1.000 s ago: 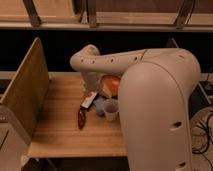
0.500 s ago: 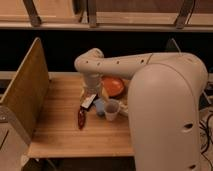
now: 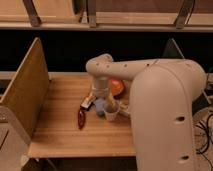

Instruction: Place the ceramic cup in the ceramic bowl

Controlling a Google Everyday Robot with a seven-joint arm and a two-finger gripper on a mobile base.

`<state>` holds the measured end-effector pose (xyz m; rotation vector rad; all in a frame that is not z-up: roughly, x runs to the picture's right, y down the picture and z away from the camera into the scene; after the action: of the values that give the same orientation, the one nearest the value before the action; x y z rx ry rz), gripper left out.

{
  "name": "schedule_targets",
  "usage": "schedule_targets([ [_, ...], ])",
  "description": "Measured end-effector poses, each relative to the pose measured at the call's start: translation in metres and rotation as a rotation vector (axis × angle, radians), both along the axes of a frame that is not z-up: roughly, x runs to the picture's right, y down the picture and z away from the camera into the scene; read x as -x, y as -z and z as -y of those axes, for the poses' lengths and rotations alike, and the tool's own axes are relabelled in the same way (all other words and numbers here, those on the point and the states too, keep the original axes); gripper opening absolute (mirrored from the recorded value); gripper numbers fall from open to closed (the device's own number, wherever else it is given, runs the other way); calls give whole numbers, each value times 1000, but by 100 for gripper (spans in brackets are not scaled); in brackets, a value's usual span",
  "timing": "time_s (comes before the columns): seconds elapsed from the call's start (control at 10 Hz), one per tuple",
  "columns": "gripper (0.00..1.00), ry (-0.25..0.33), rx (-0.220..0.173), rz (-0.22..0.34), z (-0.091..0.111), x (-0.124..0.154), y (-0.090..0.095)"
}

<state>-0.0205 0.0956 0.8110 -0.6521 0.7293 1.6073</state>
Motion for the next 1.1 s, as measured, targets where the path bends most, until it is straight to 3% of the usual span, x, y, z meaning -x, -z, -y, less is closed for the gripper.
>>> schedule_targets([
  [0.2,77,6,43,-1,-6,0,-11],
  [0.6,38,42,45,-18,0,-1,-23],
  [0.9,8,41,-16,-26,23,3,-12],
  [1.1,0,57,-100,-10,51,20,10],
])
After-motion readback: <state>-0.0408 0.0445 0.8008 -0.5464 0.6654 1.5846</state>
